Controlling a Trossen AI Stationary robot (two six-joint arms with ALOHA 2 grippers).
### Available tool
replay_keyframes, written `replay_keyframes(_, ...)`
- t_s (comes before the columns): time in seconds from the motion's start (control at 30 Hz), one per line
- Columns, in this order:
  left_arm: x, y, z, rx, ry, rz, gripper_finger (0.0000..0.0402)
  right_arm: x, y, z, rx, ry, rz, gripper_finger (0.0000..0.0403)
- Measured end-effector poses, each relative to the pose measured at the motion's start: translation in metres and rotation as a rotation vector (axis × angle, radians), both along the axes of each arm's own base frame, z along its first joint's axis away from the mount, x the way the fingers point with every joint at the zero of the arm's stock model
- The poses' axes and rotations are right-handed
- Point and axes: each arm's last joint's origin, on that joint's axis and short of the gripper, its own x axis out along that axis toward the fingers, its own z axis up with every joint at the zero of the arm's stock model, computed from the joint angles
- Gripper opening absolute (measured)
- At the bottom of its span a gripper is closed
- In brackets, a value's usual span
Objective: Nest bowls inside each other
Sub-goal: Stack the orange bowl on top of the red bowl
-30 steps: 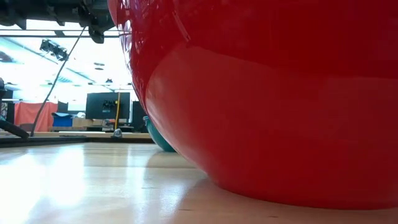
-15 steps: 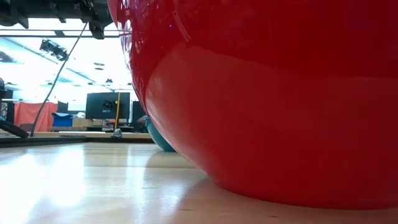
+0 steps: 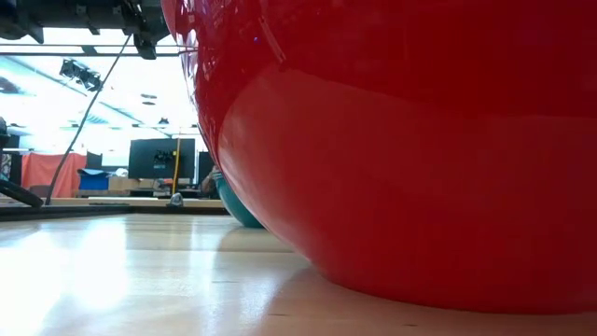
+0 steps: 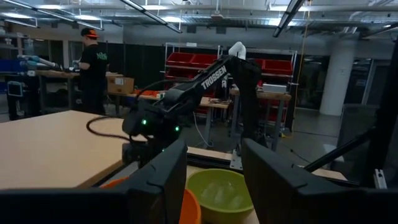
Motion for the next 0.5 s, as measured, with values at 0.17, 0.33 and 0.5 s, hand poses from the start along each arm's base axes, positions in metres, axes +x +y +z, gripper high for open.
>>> replay_keyframes(0.17, 0.000, 0.000, 0.000, 0.016, 0.001, 0.003, 0.0155, -0.004, -0.001, 0.016, -0.041, -0.044, 0.005, 0.0018)
replay_keyframes(0.33, 0.000, 0.000, 0.000, 0.019, 0.001, 0.003, 0.0155, -0.013, -0.002, 0.039, -0.120, -0.075, -0.023, 0.0027)
replay_keyframes(0.5, 0.000, 0.000, 0.000, 0.019, 0.002, 0.003, 0.0155, -0.023, 0.005, 0.070, -0.072, -0.228, 0.040, 0.0021)
